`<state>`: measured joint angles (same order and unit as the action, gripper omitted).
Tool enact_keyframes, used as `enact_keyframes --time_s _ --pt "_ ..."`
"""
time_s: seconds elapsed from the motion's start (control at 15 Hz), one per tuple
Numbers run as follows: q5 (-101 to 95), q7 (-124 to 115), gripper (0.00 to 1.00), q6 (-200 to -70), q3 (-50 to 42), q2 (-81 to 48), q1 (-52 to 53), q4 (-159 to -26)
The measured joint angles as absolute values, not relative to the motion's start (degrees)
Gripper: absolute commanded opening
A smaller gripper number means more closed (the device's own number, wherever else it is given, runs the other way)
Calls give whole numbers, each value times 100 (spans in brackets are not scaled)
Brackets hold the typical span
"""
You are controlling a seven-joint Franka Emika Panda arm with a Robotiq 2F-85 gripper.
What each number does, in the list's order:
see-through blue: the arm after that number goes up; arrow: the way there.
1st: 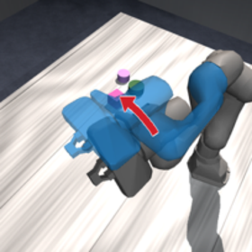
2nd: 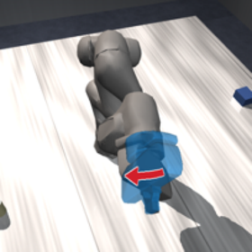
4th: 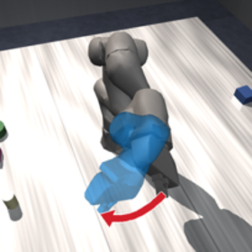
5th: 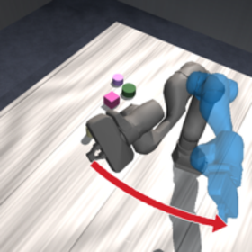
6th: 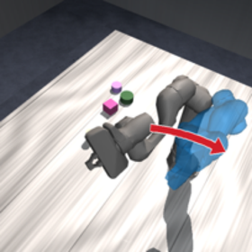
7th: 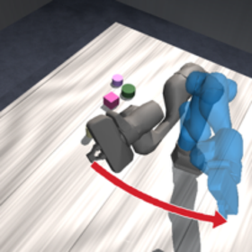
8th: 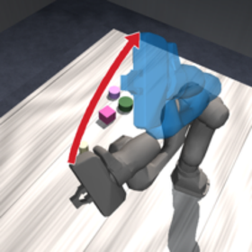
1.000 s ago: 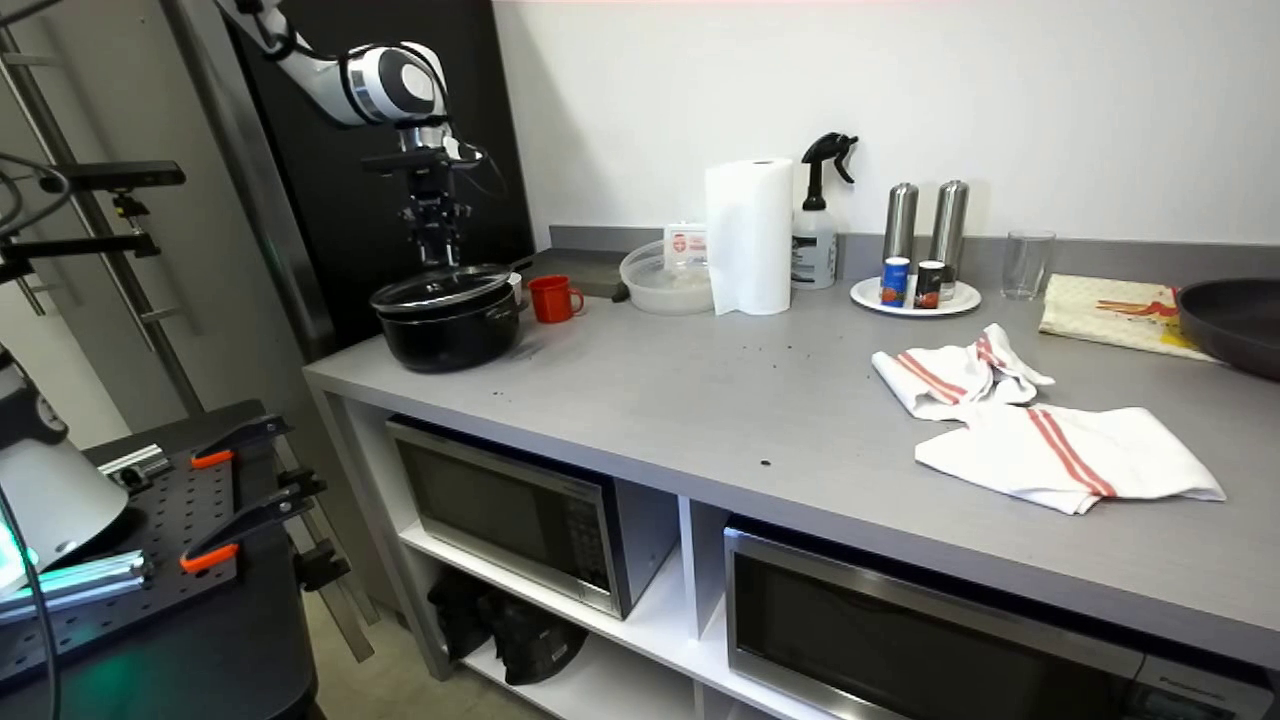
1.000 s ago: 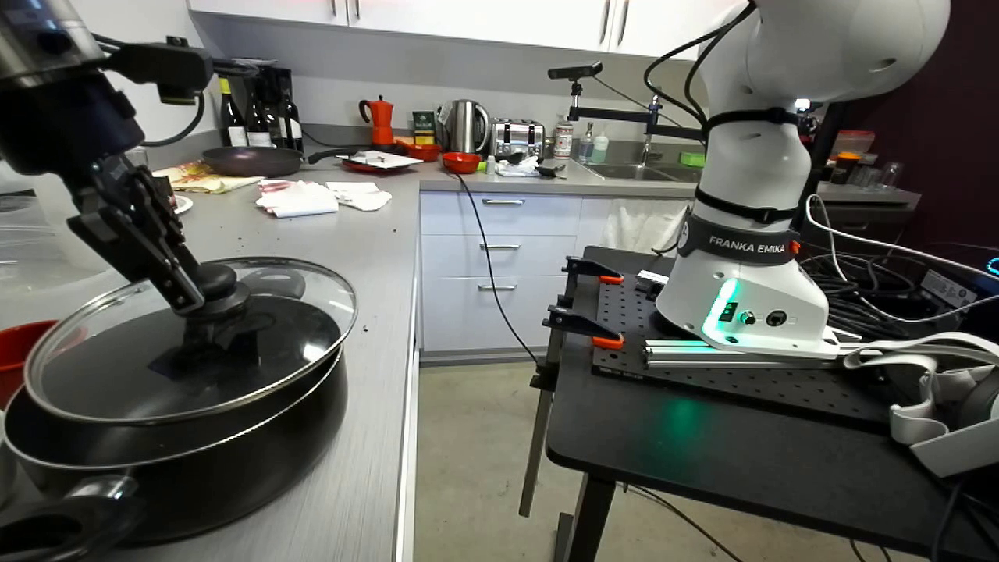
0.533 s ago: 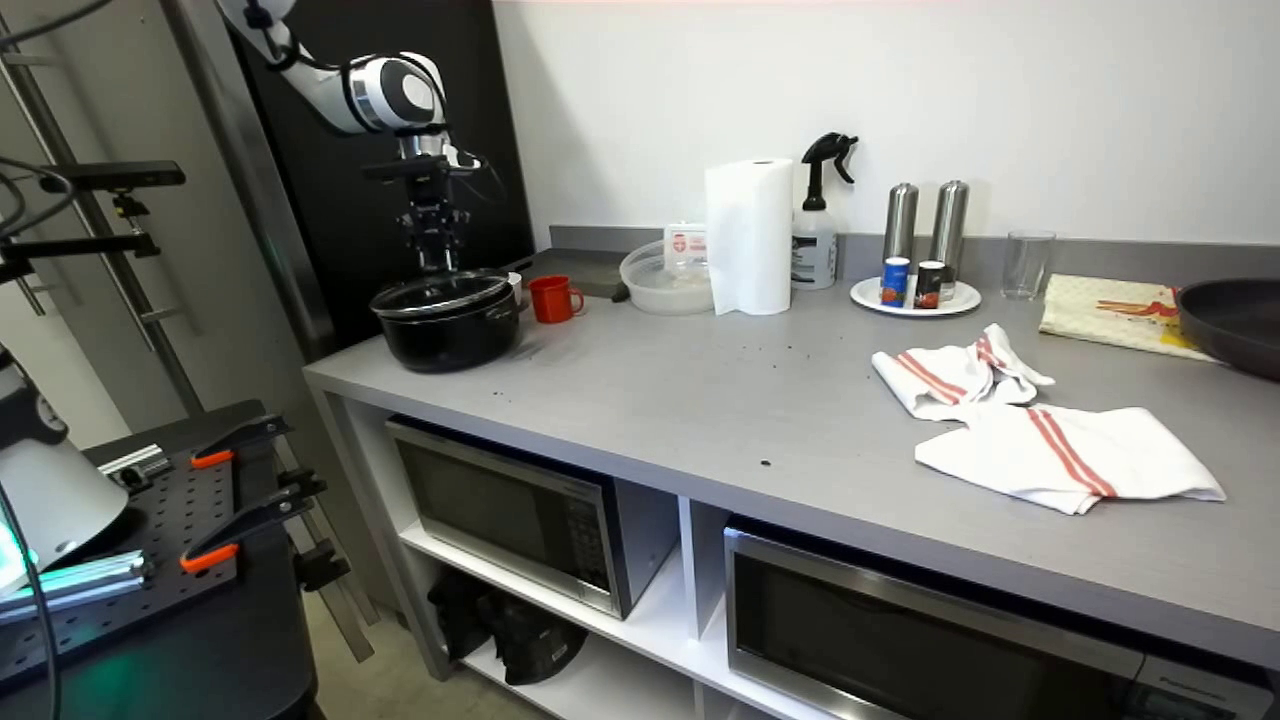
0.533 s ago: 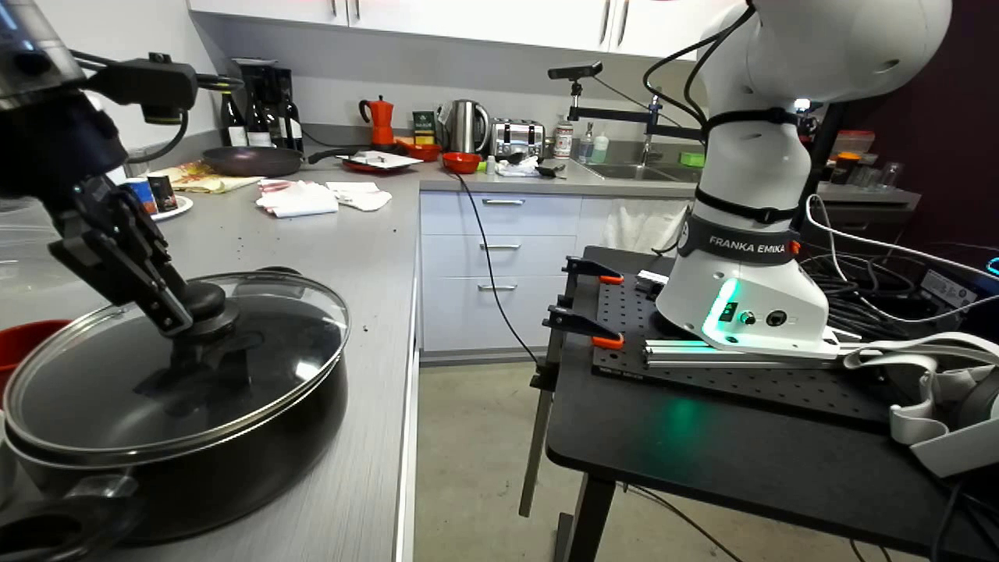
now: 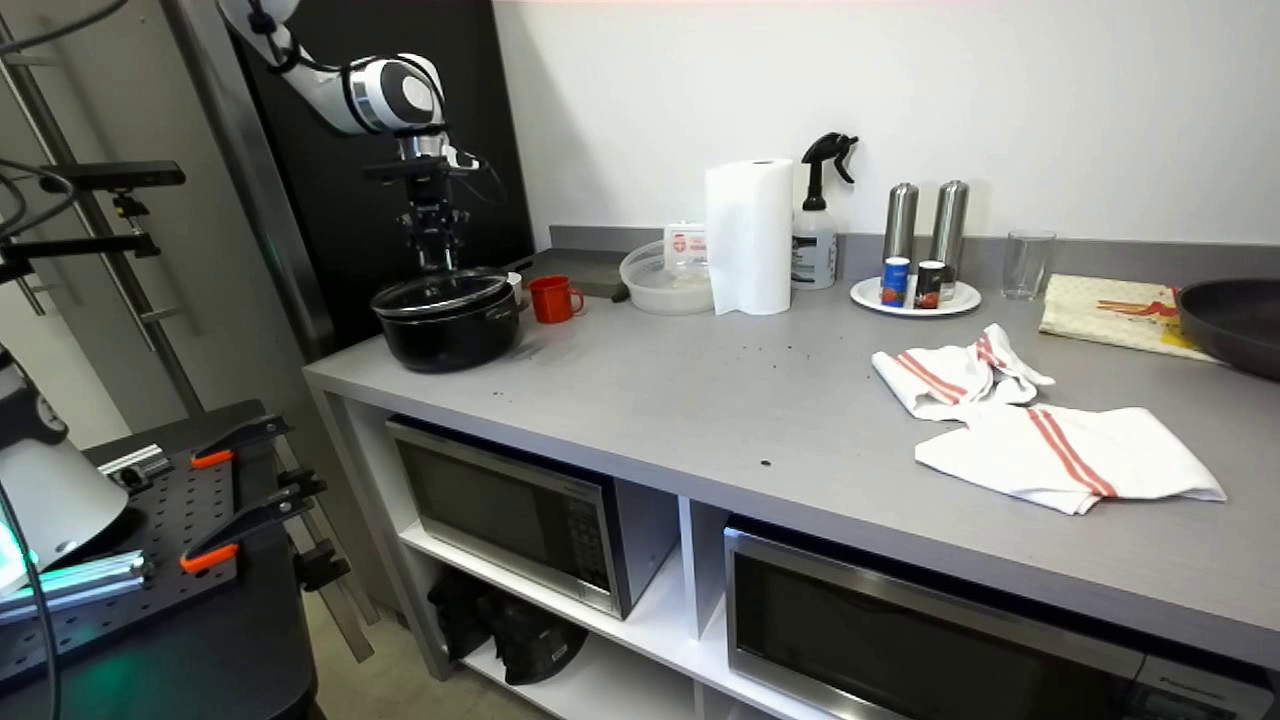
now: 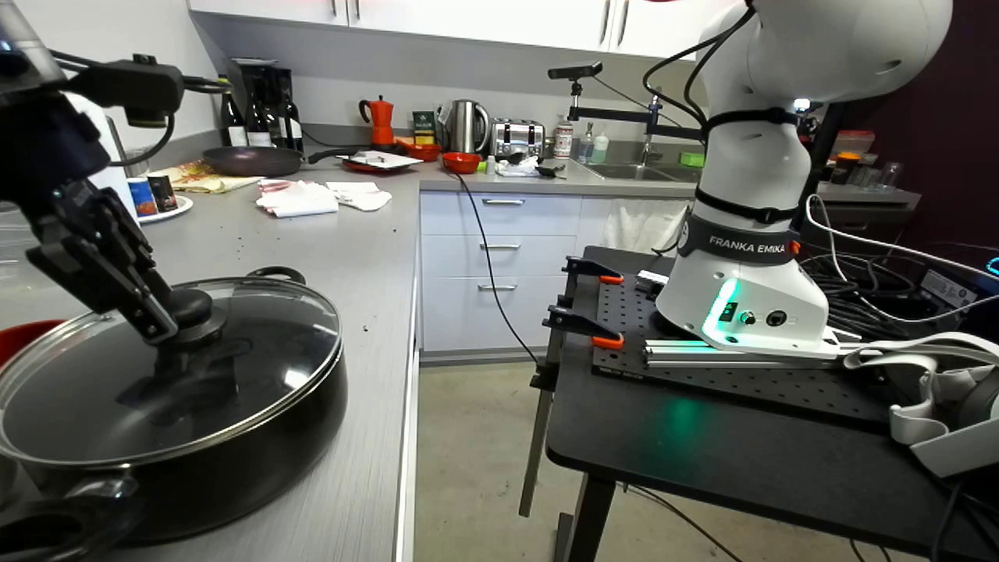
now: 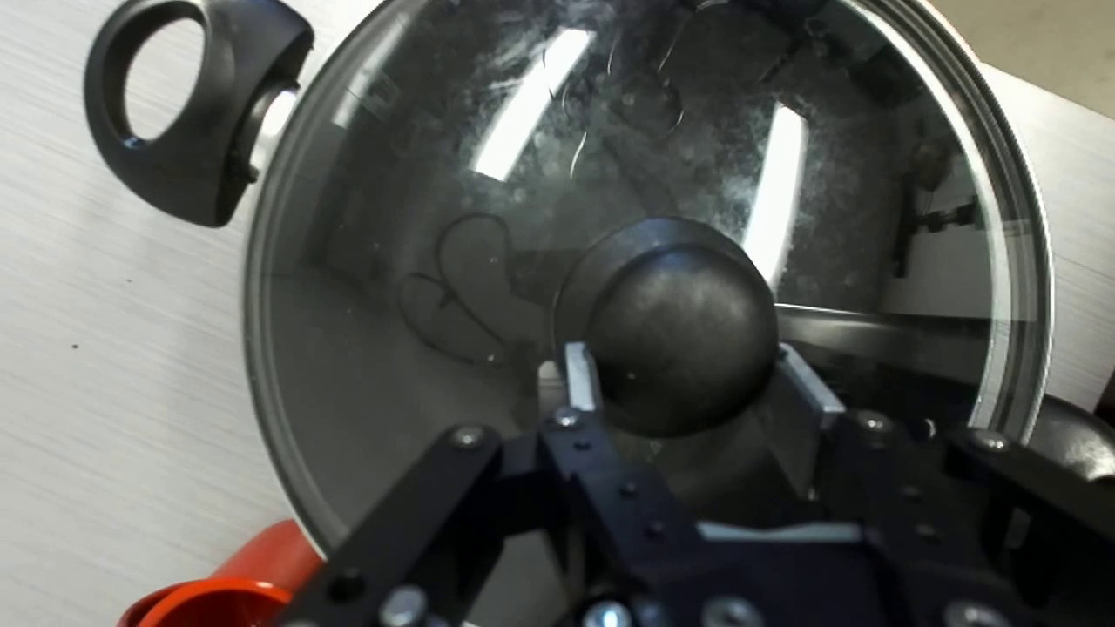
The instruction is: Put the lid on the pot
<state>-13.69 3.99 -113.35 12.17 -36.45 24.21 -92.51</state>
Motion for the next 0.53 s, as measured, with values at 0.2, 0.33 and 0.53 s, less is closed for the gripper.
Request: enact_keyframes --time_s 0.2,0.33,0.53 --pt "-1369 446 23 -11335 1214 -3645 2408 -9223" --pt "-1369 456 23 -11335 1213 -3645 2393 -9221" --pt "-1369 463 23 -11335 1213 -3645 2368 -9221"
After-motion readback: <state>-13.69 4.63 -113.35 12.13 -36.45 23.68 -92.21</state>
